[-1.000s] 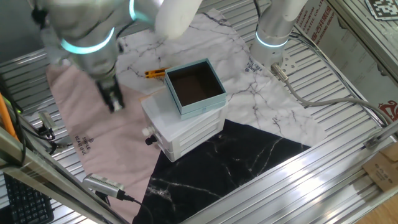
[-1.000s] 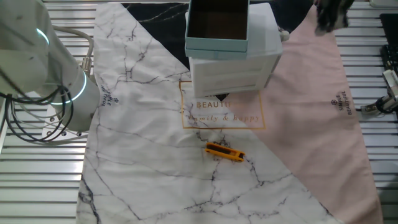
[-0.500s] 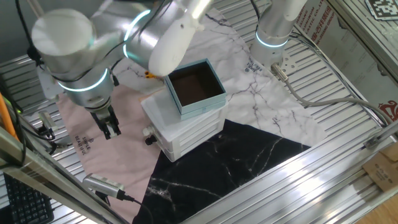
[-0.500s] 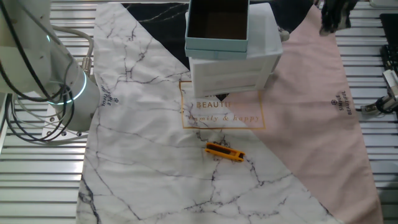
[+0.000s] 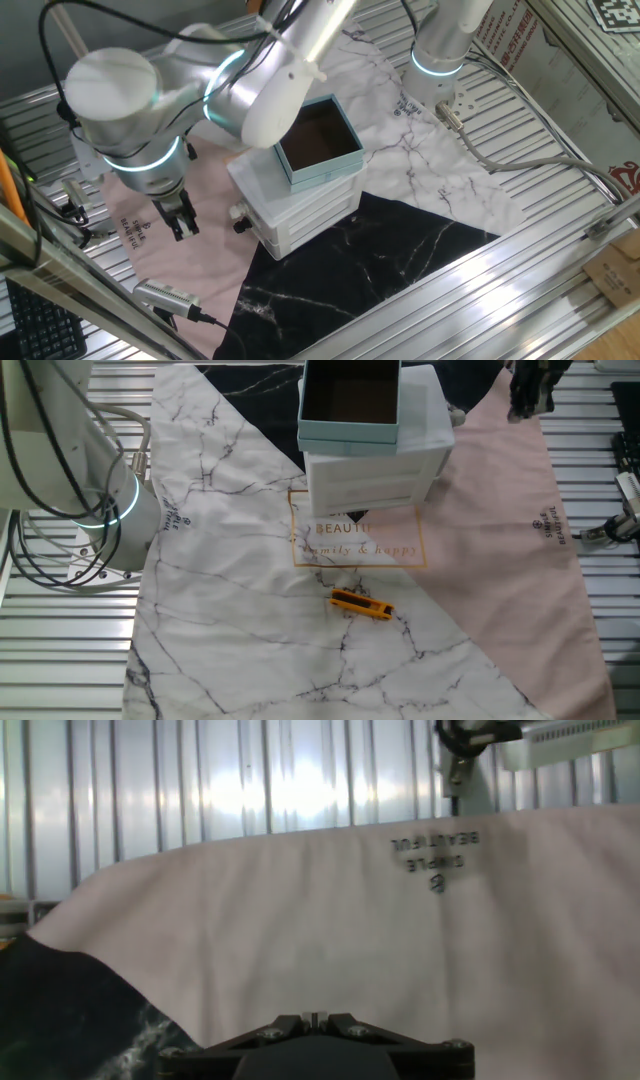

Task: Grasp the handle and open the drawer

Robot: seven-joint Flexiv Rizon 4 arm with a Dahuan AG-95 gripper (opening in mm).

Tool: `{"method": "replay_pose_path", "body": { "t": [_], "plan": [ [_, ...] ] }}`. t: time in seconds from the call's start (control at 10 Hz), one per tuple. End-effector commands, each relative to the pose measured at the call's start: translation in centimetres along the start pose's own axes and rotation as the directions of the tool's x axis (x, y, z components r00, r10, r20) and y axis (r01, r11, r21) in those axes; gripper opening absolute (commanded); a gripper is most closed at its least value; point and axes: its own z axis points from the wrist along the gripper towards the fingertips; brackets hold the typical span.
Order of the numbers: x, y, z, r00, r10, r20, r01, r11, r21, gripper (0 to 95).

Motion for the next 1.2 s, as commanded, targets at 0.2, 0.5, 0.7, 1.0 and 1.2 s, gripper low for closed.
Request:
{"method": "replay_pose_path", "body": {
  "t": [0.2,0.5,0.7,1.0,1.2],
  "plan": [
    [-0.1,0.2,1.5,1.000,-0.002,0.006,0.002,1.000,0.001,0.0],
    [-0.2,0.4,2.7,1.000,0.000,0.005,0.000,1.000,0.003,0.0],
    [0.0,1.1,3.7,1.000,0.010,0.003,-0.010,1.000,0.004,0.0],
    [0.3,2.0,4.8,1.000,0.019,0.001,-0.019,1.000,0.006,0.0],
    [0.5,2.4,5.1,1.000,0.021,0.000,-0.021,1.000,0.006,0.0]
  ]
}}
